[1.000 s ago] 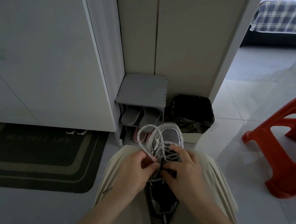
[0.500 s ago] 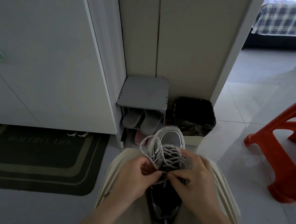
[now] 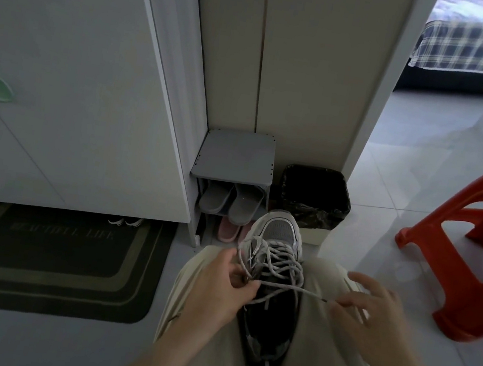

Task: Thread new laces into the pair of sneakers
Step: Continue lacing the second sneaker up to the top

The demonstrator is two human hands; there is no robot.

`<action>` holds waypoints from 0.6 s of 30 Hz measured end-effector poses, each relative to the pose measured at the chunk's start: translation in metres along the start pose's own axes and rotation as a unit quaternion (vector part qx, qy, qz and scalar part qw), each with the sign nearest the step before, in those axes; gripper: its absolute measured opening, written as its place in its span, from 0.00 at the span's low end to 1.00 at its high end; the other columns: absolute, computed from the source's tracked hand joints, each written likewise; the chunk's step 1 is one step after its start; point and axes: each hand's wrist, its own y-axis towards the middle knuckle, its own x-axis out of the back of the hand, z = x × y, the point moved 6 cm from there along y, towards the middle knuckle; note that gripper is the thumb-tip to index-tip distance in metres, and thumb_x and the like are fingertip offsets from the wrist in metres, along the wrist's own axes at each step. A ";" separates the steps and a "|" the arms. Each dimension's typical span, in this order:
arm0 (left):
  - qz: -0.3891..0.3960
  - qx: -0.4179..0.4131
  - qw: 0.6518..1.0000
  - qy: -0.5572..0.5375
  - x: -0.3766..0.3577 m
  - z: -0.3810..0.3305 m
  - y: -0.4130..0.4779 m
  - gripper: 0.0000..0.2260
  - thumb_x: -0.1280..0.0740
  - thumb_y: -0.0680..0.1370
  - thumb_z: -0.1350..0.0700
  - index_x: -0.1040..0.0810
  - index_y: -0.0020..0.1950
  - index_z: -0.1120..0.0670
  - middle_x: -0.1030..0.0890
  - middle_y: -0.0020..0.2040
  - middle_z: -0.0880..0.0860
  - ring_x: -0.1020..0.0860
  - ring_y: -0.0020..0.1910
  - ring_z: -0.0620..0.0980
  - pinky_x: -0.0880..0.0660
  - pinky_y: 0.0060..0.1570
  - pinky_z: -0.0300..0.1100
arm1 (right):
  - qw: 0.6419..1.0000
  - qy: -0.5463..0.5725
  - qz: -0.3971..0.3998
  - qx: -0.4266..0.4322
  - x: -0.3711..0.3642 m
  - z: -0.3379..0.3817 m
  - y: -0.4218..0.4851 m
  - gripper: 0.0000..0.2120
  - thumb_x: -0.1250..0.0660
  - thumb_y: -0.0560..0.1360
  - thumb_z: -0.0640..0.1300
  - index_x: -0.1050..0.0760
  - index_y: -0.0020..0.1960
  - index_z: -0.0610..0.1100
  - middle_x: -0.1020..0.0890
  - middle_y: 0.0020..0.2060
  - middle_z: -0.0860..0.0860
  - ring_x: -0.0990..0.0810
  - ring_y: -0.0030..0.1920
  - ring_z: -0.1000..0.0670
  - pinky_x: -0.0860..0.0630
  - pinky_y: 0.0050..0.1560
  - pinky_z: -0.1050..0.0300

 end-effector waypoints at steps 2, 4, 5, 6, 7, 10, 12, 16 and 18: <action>-0.005 -0.006 1.000 0.005 0.000 -0.003 -0.001 0.18 0.25 0.70 0.57 0.27 0.56 0.47 0.17 0.42 0.45 0.19 0.41 0.37 0.22 0.44 0.33 | 0.998 -0.048 -0.040 0.011 0.001 0.014 0.003 0.11 0.38 0.62 0.68 0.23 0.32 0.63 0.21 0.57 0.51 0.28 0.59 0.44 0.32 0.54 0.48; -0.006 -0.004 1.000 0.008 0.000 -0.004 -0.002 0.18 0.25 0.70 0.57 0.27 0.56 0.49 0.16 0.40 0.46 0.19 0.40 0.37 0.21 0.45 0.35 | 0.992 -0.060 -0.095 0.056 0.004 0.037 0.005 0.17 0.38 0.64 0.66 0.20 0.39 0.55 0.21 0.56 0.51 0.26 0.57 0.44 0.30 0.54 0.46; -0.006 -0.002 1.000 0.008 0.000 -0.003 -0.002 0.18 0.25 0.70 0.57 0.26 0.57 0.50 0.16 0.40 0.47 0.18 0.40 0.38 0.21 0.45 0.36 | 0.989 -0.055 -0.103 0.088 0.001 0.050 0.006 0.17 0.37 0.65 0.65 0.20 0.41 0.53 0.22 0.56 0.51 0.27 0.57 0.44 0.29 0.53 0.45; -0.005 -0.001 1.000 0.006 0.001 -0.002 -0.002 0.18 0.25 0.70 0.57 0.26 0.57 0.51 0.16 0.40 0.48 0.18 0.40 0.39 0.21 0.46 0.38 | 0.986 -0.059 -0.100 0.123 -0.003 0.062 0.005 0.16 0.37 0.66 0.63 0.20 0.42 0.53 0.23 0.56 0.51 0.27 0.57 0.44 0.28 0.53 0.45; -0.004 -0.001 1.000 0.003 0.001 -0.002 -0.002 0.19 0.25 0.70 0.57 0.26 0.57 0.52 0.16 0.40 0.48 0.18 0.40 0.39 0.20 0.46 0.39 | 0.981 -0.073 -0.093 0.151 -0.009 0.072 0.006 0.15 0.36 0.67 0.61 0.21 0.43 0.52 0.23 0.57 0.51 0.28 0.58 0.44 0.28 0.54 0.45; 0.003 0.005 1.000 -0.005 0.001 -0.001 -0.001 0.19 0.25 0.69 0.57 0.25 0.58 0.52 0.16 0.41 0.48 0.18 0.41 0.40 0.20 0.47 0.43 | 0.966 -0.135 -0.078 0.207 -0.027 0.093 0.007 0.12 0.31 0.66 0.58 0.21 0.45 0.52 0.24 0.60 0.50 0.29 0.61 0.45 0.33 0.58 0.48; 0.002 0.005 1.000 -0.007 0.002 0.000 -0.001 0.19 0.25 0.69 0.57 0.25 0.58 0.53 0.16 0.40 0.48 0.17 0.40 0.40 0.20 0.45 0.41 | 0.957 -0.171 -0.054 0.226 -0.037 0.100 0.008 0.09 0.29 0.65 0.56 0.20 0.41 0.53 0.24 0.60 0.50 0.30 0.61 0.46 0.37 0.59 0.51; -0.004 -0.001 1.000 0.007 0.006 0.001 0.000 0.17 0.26 0.71 0.58 0.25 0.57 0.53 0.16 0.40 0.48 0.18 0.40 0.39 0.21 0.43 0.35 | 0.956 -0.189 -0.020 0.224 -0.049 0.099 0.012 0.09 0.36 0.68 0.55 0.19 0.36 0.54 0.23 0.59 0.53 0.29 0.60 0.47 0.39 0.60 0.53; -0.006 -0.006 1.000 0.006 0.007 0.002 0.002 0.17 0.26 0.71 0.58 0.25 0.57 0.53 0.15 0.40 0.47 0.18 0.40 0.39 0.21 0.43 0.35 | 0.962 -0.182 -0.013 0.202 -0.048 0.092 0.014 0.12 0.40 0.69 0.55 0.19 0.36 0.54 0.24 0.60 0.54 0.28 0.61 0.47 0.39 0.60 0.53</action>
